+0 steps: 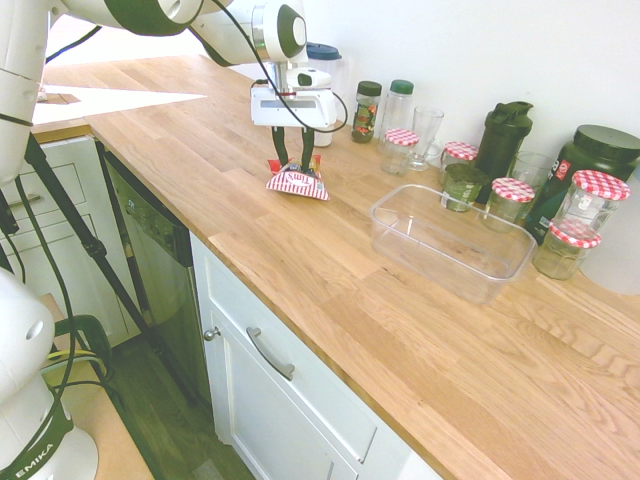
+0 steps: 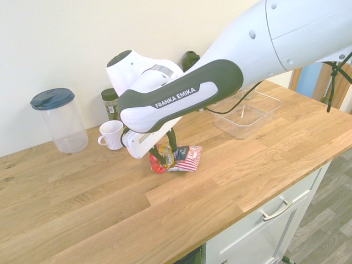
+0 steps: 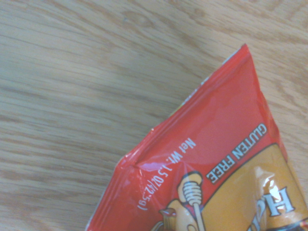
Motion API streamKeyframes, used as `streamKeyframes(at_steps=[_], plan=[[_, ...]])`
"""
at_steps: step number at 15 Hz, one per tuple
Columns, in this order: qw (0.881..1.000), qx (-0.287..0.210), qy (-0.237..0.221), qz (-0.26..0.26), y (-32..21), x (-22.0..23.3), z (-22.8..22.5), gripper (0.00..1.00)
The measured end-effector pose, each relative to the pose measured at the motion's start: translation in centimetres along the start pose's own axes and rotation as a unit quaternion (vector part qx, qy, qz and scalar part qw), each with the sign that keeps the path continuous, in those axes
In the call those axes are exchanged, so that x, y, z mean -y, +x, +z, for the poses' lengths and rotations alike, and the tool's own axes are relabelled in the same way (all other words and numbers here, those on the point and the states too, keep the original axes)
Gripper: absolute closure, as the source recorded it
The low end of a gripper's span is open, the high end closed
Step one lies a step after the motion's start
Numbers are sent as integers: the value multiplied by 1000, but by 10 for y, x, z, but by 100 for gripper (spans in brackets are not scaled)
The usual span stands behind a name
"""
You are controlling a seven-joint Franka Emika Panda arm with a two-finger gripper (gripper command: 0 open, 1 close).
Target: Put the chip bag into the container
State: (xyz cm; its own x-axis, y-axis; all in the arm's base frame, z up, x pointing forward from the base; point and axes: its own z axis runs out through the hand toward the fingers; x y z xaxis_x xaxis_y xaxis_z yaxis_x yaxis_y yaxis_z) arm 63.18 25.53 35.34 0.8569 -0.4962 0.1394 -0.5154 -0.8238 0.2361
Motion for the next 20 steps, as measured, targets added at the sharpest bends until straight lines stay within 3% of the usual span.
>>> streamKeyframes(at_steps=[10,14,17,20], plan=[[1000,1,13,5,3,-12,-10,100],[999,-17,33,10,-4,-36,-51,100],[997,-36,61,26,-6,-84,-105,100],[993,-40,98,47,8,-167,-151,100]])
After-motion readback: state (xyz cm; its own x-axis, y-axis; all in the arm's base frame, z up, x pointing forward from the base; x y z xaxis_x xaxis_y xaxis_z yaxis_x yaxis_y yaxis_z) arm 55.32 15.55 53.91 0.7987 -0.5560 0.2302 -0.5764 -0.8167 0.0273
